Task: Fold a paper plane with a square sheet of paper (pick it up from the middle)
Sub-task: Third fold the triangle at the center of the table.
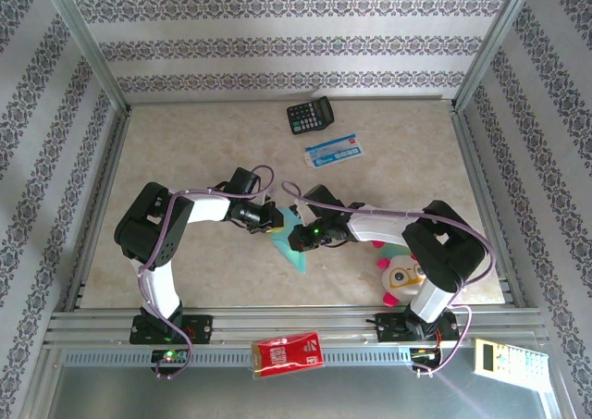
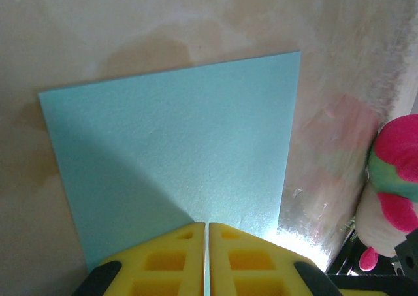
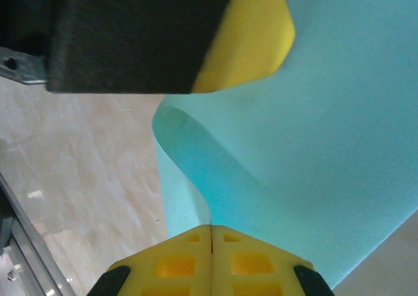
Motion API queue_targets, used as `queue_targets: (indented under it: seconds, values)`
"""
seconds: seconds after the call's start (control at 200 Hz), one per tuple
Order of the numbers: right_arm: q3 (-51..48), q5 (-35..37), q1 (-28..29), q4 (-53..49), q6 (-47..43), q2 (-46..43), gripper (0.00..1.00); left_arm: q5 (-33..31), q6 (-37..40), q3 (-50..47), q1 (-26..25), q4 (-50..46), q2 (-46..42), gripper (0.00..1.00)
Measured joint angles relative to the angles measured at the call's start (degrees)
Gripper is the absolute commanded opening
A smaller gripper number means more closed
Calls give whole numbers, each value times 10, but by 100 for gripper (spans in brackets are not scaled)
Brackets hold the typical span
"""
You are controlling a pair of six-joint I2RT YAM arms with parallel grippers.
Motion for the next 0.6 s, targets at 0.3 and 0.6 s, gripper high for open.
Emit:
queue_targets:
  seconds: [0.3,0.6]
  values:
    - [4,0,-15,-7,-17,11,6,0,1,1,0,-2,0,13]
    - [26,0,-15,-14,-24,29,6,-1,5,2,-2,-3,0,13]
